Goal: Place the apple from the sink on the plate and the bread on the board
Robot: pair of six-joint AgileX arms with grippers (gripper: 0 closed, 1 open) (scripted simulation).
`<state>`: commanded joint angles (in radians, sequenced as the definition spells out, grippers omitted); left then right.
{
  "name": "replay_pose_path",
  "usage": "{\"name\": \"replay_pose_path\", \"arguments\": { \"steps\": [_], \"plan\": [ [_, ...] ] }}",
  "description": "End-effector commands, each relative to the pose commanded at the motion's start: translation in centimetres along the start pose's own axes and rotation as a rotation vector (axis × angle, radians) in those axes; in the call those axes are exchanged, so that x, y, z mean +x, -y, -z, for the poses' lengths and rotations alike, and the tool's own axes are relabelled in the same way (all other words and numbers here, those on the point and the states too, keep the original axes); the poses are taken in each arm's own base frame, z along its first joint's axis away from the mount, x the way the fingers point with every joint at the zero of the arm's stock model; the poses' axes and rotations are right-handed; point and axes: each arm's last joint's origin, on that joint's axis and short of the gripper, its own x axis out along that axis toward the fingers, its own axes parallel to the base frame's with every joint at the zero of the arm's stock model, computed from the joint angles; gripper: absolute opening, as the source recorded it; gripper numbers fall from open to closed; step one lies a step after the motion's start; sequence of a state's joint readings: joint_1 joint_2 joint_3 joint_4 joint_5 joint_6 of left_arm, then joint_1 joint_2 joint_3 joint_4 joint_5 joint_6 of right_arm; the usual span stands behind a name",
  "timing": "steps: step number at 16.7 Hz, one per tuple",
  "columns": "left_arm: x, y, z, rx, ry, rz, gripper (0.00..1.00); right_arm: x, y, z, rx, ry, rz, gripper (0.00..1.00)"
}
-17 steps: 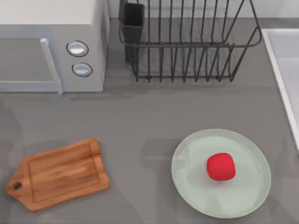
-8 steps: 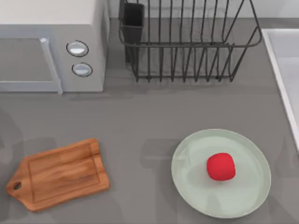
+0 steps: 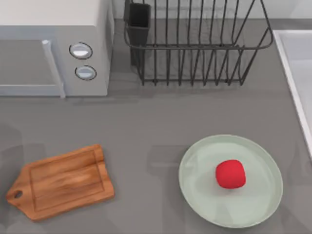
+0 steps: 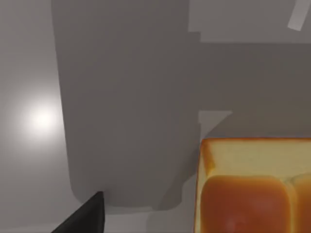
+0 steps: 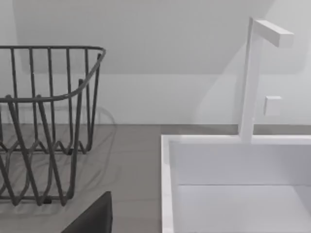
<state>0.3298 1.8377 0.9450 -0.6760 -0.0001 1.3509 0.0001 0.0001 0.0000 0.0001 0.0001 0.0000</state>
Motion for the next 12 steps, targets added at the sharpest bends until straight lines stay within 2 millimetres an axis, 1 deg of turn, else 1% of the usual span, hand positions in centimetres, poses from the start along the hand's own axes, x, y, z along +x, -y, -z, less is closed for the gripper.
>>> {"name": "replay_pose_path", "arguments": {
  "steps": [1,12],
  "plan": [
    [0.0,0.0,0.0,0.0,0.0,0.0,1.0,0.0,0.0,0.0,0.0,0.0,0.0,1.0],
    [0.0,0.0,0.0,0.0,0.0,0.0,0.17,0.0,0.0,0.0,0.0,0.0,0.0,1.0]
  ]
}}
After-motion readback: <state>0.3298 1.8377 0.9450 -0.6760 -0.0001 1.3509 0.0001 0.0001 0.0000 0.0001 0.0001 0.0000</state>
